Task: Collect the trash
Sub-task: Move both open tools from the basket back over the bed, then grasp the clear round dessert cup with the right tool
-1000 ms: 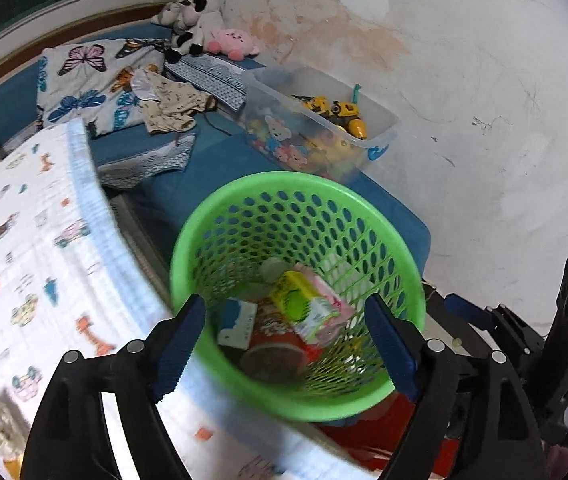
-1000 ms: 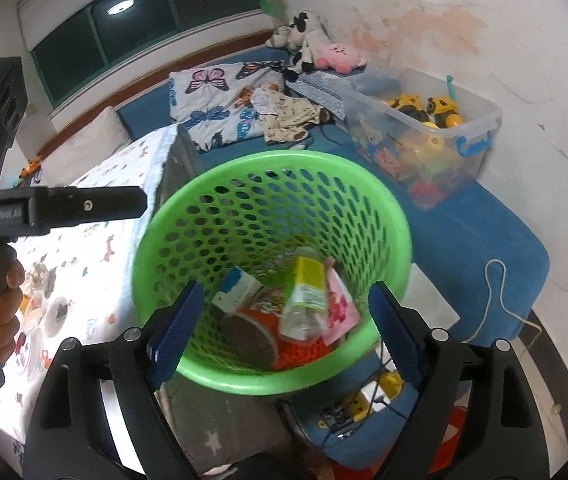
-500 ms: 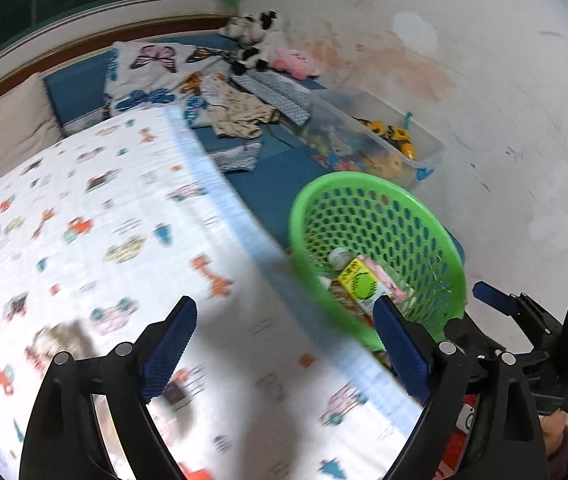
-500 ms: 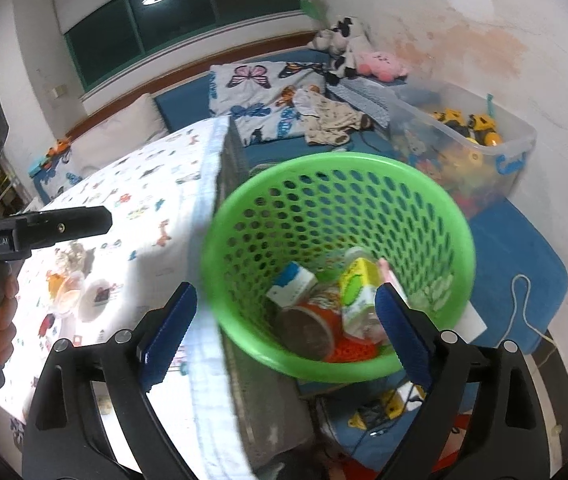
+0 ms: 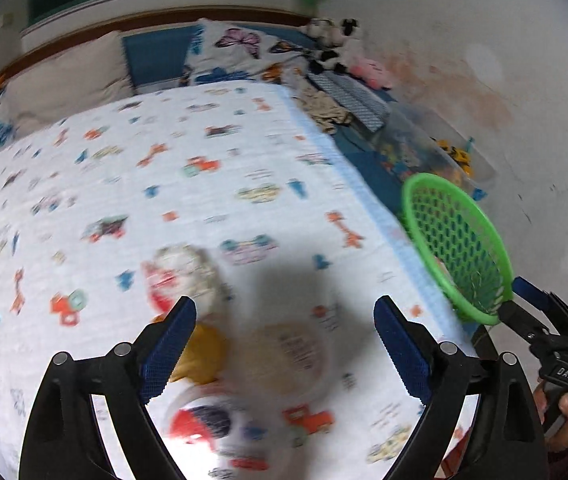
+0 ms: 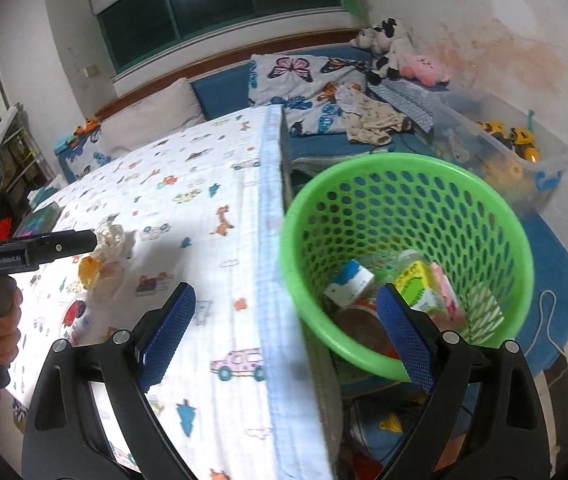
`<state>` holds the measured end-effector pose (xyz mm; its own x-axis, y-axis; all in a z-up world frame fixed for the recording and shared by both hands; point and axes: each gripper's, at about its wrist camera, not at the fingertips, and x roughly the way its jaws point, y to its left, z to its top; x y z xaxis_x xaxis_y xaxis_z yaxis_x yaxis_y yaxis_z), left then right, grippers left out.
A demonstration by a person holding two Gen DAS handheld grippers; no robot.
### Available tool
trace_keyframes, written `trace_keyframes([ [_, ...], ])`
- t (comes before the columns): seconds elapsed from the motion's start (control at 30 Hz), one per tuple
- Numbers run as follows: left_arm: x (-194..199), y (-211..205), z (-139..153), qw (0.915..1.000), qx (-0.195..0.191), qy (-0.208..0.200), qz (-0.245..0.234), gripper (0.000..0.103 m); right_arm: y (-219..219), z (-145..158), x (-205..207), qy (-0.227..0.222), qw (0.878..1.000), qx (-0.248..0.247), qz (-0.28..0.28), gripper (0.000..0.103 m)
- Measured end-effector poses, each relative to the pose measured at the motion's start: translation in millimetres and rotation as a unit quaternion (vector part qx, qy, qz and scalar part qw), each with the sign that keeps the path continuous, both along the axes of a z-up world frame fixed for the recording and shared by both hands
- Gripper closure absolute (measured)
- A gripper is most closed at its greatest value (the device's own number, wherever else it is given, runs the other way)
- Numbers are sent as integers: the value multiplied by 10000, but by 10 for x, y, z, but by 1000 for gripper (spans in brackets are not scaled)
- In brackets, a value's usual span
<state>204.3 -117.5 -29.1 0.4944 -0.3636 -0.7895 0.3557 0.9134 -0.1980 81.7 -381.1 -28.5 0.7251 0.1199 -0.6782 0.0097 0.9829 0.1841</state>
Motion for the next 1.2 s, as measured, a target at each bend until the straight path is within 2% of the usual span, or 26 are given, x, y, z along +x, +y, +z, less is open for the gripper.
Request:
trace_keyframes([
  [0.2,-20,417,-89,9992,-50,129,363,16,221,-18,61,22,9997,-24,260,11],
  [0.53,-76,874,-205,9965,-201,315,752,16,660,-92,199,87,9966,-42,814,11],
  [0.93,-70,1208,-247,9926,-350,405,1085,16,1292,-272,361,258,9866,-73,1612,11],
  [1.2,-78,1346,-259,9910,-407,440,1195,16,1609,-398,528,382,9817,-145,1860,11],
])
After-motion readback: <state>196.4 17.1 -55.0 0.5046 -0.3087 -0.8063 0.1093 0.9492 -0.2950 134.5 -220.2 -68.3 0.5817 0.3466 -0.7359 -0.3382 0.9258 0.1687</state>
